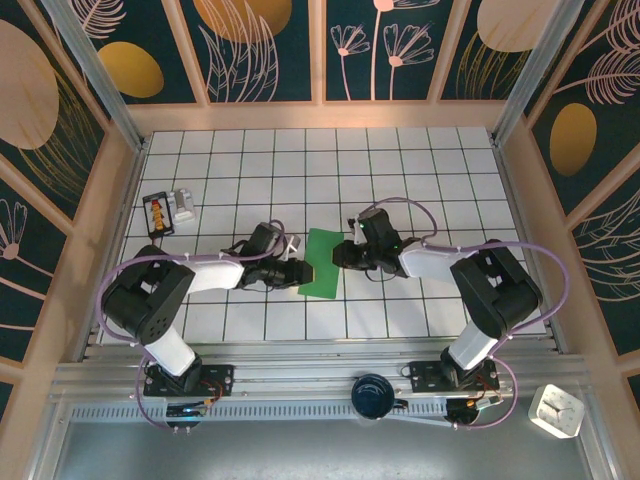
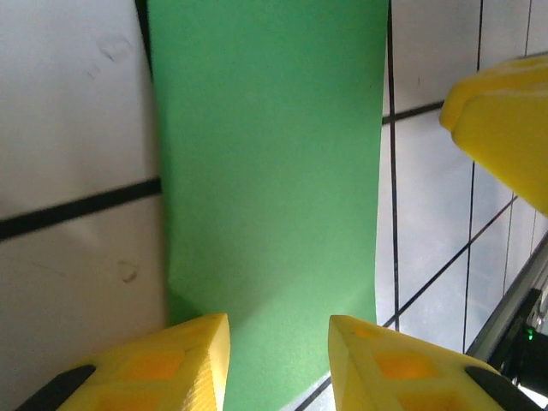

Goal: Fold a paper plane with a square sheet of paper (pick it up from the middle)
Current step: First fold in half a square sheet of paper at the center of the table.

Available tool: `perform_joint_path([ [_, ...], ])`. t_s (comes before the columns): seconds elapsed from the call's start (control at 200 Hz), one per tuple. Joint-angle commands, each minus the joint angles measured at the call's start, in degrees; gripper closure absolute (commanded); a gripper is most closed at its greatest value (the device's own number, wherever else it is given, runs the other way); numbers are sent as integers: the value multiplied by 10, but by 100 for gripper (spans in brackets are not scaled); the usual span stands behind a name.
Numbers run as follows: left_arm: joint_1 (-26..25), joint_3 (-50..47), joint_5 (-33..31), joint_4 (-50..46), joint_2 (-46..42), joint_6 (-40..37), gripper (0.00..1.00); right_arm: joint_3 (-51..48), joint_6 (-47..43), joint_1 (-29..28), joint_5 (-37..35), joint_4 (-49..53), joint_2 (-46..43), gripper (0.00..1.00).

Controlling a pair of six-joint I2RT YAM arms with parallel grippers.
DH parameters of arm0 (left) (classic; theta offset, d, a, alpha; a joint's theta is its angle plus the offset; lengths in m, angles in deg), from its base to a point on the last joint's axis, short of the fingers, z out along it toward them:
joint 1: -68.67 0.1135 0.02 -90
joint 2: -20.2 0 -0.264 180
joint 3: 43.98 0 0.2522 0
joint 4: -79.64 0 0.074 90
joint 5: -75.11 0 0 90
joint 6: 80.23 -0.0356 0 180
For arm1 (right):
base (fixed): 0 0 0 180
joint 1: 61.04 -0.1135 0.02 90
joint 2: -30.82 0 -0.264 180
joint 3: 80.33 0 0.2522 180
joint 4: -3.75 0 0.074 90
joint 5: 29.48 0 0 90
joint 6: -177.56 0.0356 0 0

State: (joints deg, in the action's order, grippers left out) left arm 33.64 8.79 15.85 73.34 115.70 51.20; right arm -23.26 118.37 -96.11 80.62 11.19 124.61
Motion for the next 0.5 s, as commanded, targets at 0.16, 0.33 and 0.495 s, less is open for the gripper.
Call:
perform_joint_path([
  [0.16, -25, -25, 99, 104, -19, 33, 64, -2, -22, 8, -50, 53, -25, 77],
  [0.33, -23, -21, 20, 98, -61, 22, 64, -41, -21, 12, -45, 65, -77, 75],
  [0.495, 0, 13, -47, 4, -27, -6, 79, -88, 43, -28, -17, 44, -110, 72],
])
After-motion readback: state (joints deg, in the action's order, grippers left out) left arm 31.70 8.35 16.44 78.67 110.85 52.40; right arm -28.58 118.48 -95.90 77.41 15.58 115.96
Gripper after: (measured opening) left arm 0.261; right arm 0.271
